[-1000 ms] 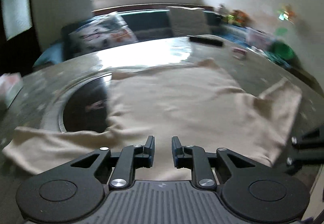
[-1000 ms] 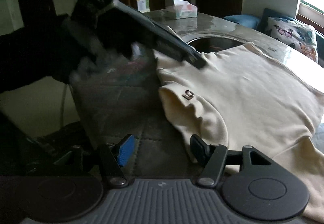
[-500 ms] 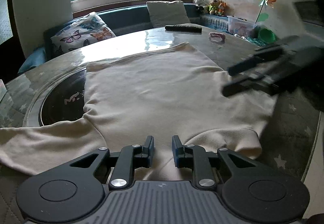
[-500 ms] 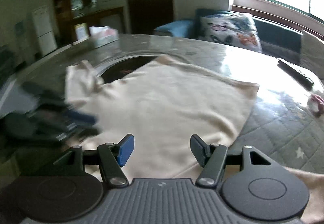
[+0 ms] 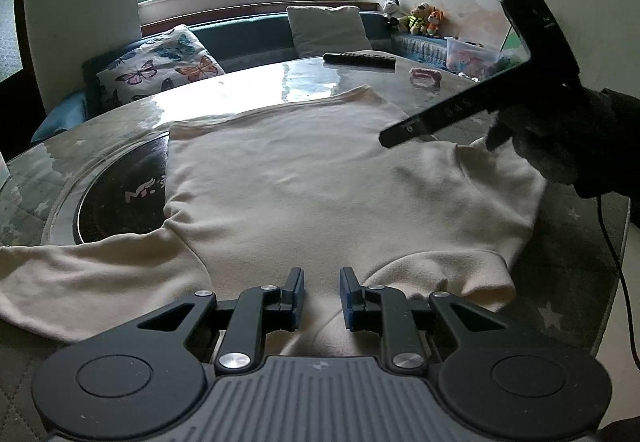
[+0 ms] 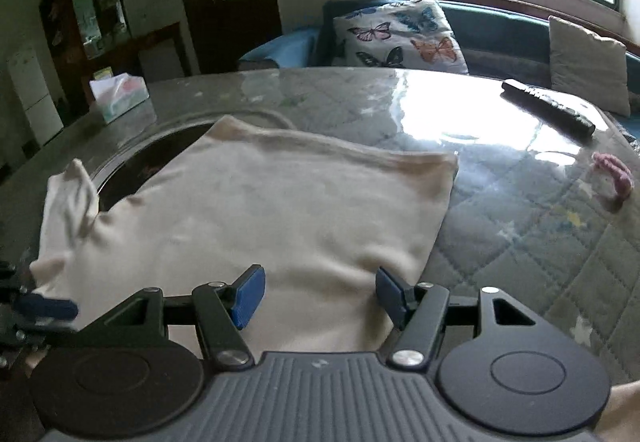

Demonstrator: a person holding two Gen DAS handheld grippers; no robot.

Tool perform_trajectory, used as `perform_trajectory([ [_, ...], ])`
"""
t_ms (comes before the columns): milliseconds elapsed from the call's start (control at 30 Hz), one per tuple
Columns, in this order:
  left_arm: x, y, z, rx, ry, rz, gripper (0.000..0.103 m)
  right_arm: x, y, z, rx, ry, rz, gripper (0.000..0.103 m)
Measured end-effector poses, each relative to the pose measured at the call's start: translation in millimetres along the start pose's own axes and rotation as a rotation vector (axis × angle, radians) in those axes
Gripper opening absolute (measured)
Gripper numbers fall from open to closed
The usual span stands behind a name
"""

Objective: Fold clothes

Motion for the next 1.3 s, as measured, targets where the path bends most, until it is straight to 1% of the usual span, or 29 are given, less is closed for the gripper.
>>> perform_trajectory([
  [133, 0.0, 0.1, 0.1, 0.000, 0.000, -0.001, 0.021, 1.9, 2.3, 4.2, 0.002, 0.012, 0.002, 0.063],
  [300, -0.4, 0.2, -0.2, -0.001, 0.002, -0.002, 0.021, 13.7, -4.7, -2.3, 0.009, 0.032, -0.050, 0.063],
  [433, -0.3, 0.8, -1.4, 0.000, 0.006, -0.004, 0.021, 22.0, -12.8, -14.7, 0.001, 0.041, -0.082, 0.063],
  [733, -0.2, 2.0, -4.1, 0.003, 0.015, -0.009, 0.023, 45.8, -44.2, -55.7, 0.015, 0.134, -0.155, 0.064],
  [800, -0.2, 2.3, -4.8, 0.003, 0.017, -0.010, 0.027, 49.3, -54.1, -68.0, 0.017, 0.156, -0.161, 0.064],
  [867, -1.1, 6.0, -6.7, -0.004, 0.018, -0.005, 0.029, 52.3, -63.2, -80.0, 0.016, 0.174, -0.166, 0.064],
  [1000, -9.2, 18.1, -5.3, -0.030, 0.008, 0.020, 0.038, 50.8, -75.9, -100.1, 0.015, 0.192, -0.158, 0.065],
  [1067, -15.2, 24.1, 0.8, -0.033, -0.004, 0.030, 0.040, 47.8, -82.7, -109.3, 0.022, 0.197, -0.146, 0.065],
  [1167, -24.4, 30.5, 13.6, -0.028, -0.023, 0.043, 0.047, 35.1, -90.6, -118.4, 0.035, 0.178, -0.096, 0.065],
  [1300, -35.8, 35.7, 31.1, -0.016, -0.046, 0.053, 0.053, 4.7, -96.1, -131.1, 0.022, 0.108, 0.014, 0.065],
])
Point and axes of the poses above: each gripper's, at about its wrist camera, not at the fingertips, and z roughly the way its jaws point, x to its left, y to its top, the point moved 1 cm from there along z, roughly the way its jaws point, and after that the axes turned 15 degrees about -y, right-handed, at the moved point
